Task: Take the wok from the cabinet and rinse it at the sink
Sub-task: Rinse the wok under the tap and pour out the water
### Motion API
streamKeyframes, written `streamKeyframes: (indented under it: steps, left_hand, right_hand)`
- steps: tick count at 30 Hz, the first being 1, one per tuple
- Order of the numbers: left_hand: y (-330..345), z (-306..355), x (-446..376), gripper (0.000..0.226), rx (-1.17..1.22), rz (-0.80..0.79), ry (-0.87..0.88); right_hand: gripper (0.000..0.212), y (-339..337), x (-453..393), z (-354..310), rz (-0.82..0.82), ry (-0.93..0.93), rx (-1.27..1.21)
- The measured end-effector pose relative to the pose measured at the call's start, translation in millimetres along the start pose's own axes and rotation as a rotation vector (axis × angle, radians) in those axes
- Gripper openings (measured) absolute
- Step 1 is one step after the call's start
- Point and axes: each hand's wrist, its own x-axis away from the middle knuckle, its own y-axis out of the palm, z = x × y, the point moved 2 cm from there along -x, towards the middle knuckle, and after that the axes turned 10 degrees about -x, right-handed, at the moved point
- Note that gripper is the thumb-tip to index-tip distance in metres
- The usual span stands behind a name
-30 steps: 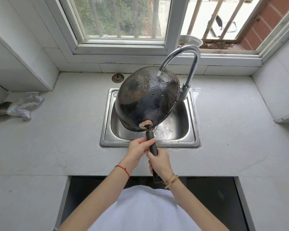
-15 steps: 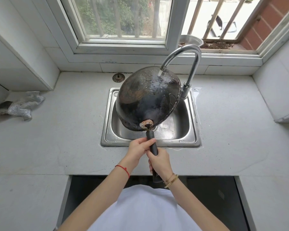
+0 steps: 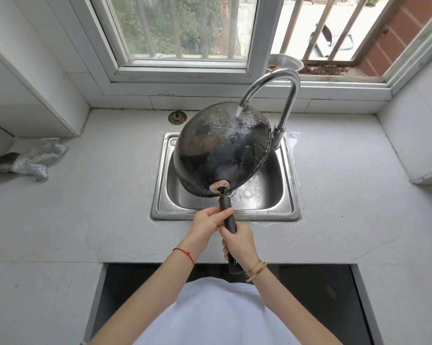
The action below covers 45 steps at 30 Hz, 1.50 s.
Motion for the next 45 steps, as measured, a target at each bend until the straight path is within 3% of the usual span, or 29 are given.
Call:
streamKeyframes:
  steps: [45]
  left_hand:
    - [-10.6,-5.7,-1.9,0.041,0.064,-0.043,-0.002]
  right_hand:
    - [0.027,11.6,3.6,-1.9,0.011,-0.006,0.001]
